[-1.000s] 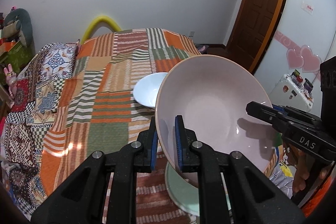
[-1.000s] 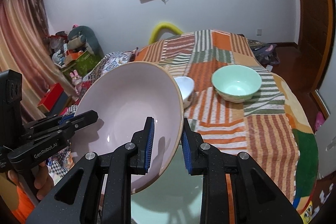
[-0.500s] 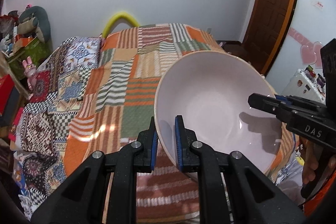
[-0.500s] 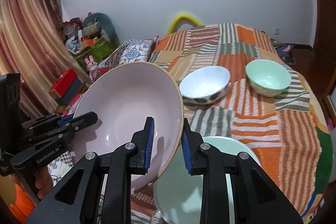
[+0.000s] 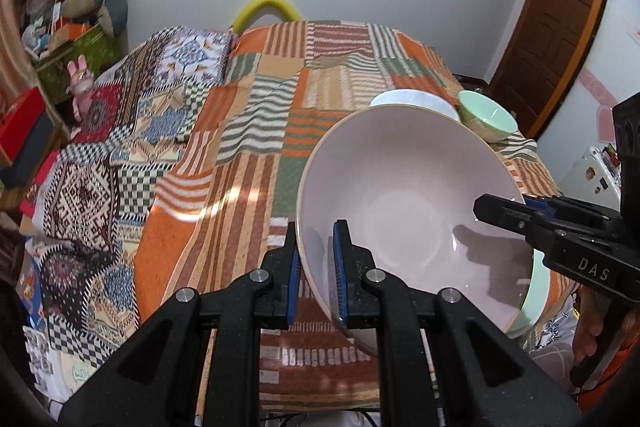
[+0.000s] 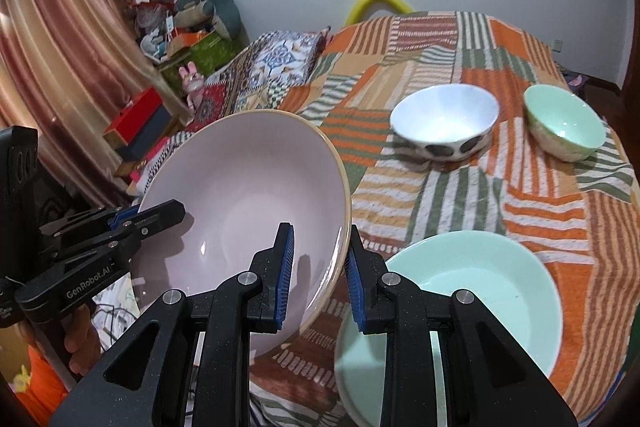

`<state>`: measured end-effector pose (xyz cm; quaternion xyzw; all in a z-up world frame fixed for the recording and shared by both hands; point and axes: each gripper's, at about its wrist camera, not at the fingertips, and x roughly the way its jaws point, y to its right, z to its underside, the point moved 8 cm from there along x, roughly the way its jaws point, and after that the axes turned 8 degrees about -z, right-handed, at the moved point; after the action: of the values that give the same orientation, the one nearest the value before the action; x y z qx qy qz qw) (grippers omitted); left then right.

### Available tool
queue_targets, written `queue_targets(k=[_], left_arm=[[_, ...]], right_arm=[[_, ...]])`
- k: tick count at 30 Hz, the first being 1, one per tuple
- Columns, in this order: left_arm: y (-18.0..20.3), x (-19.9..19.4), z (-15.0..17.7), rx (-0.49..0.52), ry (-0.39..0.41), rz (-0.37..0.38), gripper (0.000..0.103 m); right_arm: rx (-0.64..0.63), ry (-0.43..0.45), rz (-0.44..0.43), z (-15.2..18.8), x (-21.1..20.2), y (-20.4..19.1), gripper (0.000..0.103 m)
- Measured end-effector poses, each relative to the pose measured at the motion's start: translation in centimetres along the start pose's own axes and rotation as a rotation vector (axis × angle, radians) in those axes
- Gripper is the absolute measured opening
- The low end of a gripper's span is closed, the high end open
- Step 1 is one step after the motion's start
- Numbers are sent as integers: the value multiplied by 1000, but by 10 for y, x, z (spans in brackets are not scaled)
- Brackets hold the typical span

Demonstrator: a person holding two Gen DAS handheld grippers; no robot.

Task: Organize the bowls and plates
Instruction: 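Lift the pink bowl with both grippers and carry it past the plate stack, then lower the pink bowl onto the bedspread beside the plates and open both grippers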

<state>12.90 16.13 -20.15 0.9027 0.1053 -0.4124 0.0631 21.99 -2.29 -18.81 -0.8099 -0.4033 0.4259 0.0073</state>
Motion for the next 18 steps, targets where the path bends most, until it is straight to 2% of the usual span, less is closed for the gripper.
queue_targets(k=[18], left_arm=[[-17,51,36,-57,-146,-8,14]], right_arm=[[30,-147,6,29,46,6,24]])
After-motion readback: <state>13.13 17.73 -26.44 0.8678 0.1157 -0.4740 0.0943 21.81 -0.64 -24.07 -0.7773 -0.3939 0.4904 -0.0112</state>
